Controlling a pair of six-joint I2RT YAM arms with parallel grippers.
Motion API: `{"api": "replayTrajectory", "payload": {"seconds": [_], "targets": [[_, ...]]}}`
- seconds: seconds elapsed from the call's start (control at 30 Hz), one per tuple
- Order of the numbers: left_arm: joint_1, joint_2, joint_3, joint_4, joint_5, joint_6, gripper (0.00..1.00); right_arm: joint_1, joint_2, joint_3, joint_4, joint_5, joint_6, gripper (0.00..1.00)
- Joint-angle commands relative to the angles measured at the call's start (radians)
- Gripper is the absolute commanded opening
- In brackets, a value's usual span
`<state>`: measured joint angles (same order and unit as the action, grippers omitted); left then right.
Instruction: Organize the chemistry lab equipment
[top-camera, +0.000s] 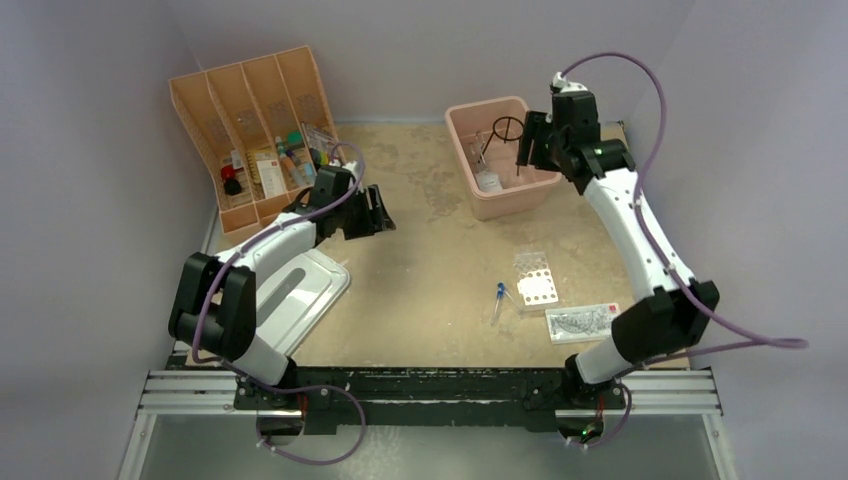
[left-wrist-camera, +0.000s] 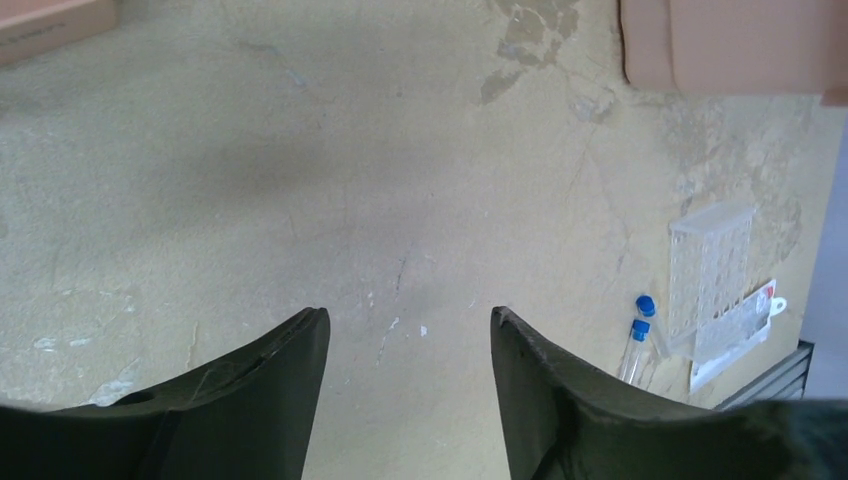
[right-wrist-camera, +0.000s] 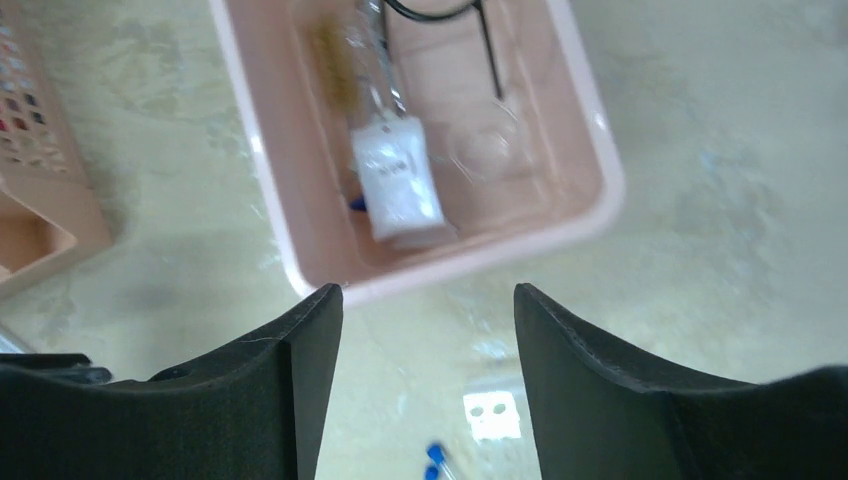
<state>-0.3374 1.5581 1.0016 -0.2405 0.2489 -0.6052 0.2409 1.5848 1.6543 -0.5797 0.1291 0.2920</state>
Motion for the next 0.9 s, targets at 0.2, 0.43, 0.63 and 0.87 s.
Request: {"api": "replayTrajectory", "payload": {"seconds": [0.2,0.43,0.63,0.87], "targets": [[-0.029,-0.04,-0.005,0.062,-0.007,0.052,0.75,0.006,-0.258,-0.162,-0.272,0.168,0.058,0.68],[-0.034,-0.042,0.004,0.034,-0.106,0.06,0.8,0.008,-0.461,-0.411,-0.189,0.069,0.104,0.69],[-0.034,-0.031,0.015,0.037,-0.108,0.052,0.8,0.012,-0.417,-0.564,-0.22,-0.009,0.221,0.67],[-0.034,-0.017,0.016,0.051,-0.085,0.037,0.79,0.012,-0.3,-0.716,-0.253,-0.017,0.36,0.65]]}}
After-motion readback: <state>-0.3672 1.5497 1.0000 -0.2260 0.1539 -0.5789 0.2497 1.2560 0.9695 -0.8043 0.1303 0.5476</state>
